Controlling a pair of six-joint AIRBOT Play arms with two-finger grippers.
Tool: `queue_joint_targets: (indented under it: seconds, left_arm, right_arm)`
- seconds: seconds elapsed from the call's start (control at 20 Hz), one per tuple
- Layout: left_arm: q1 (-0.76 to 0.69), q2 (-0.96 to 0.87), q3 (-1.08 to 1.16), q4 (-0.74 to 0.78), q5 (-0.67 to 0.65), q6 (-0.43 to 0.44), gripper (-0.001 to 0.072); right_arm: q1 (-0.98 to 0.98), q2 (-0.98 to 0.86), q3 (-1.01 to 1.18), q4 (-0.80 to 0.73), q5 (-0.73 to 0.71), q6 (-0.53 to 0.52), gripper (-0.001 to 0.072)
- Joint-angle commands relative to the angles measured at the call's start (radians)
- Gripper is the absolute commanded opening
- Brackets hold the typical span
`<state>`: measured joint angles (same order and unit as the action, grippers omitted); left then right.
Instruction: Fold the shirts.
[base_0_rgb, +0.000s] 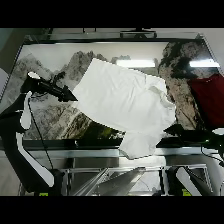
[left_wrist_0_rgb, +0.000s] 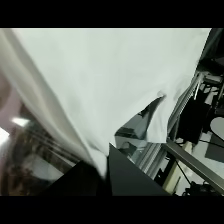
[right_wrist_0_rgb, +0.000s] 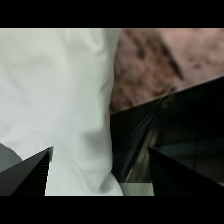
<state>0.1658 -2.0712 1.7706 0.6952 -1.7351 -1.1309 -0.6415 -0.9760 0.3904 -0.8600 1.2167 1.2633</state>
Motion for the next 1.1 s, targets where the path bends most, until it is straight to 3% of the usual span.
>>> queue_joint_targets:
  seconds: [0.0, 0.05, 0.1, 0.15, 0.2, 0.35, 0.55, 0.65, 0.85, 1.05]
  left_arm:
    - [-0.003, 0.055, 0.0, -0.004, 0.081, 0.016, -0.0003]
    - [-0.011, 0.061, 0.0, -0.004, 0.099, 0.016, -0.0003]
    - [-0.014, 0.065, 0.0, -0.002, 0.113, 0.014, -0.0003]
    - [-0.026, 0.065, 0.0, 0.014, 0.125, 0.001, -0.0003]
    - [-0.037, 0.065, 0.0, 0.055, 0.138, -0.012, -0.0004]
    - [-0.09, 0.065, 0.0, 0.169, 0.148, -0.03, -0.0003]
    - [-0.095, 0.065, 0.0, 0.174, 0.137, -0.035, -0.0003]
    - [-0.073, 0.073, 0.0, 0.159, 0.118, -0.05, -0.0003]
    - [-0.02, 0.191, -0.047, 0.089, 0.14, -0.027, -0.0003]
    - [0.029, 0.454, -0.25, 0.026, 0.173, 0.049, -0.0001]
  right_arm:
    - [0.051, -0.005, -0.049, 0.056, -0.087, -0.011, 0.0658]
    - [0.06, -0.014, -0.049, 0.066, -0.1, -0.011, 0.0656]
    - [0.066, -0.032, -0.049, 0.083, -0.105, -0.024, 0.0601]
    - [0.074, -0.052, -0.049, 0.108, -0.108, -0.063, 0.0452]
    - [0.086, -0.077, -0.049, 0.142, -0.111, -0.105, 0.0365]
    - [0.135, -0.162, -0.049, 0.275, -0.123, -0.211, 0.0368]
    - [0.143, -0.244, -0.046, 0.306, -0.145, -0.256, 0.0361]
    - [0.144, -0.248, -0.037, 0.309, -0.127, -0.269, 0.0033]
    - [0.143, -0.194, 0.056, 0.334, -0.036, -0.269, 0.0028]
    - [0.143, -0.017, 0.278, 0.528, 0.117, -0.27, 0.0029]
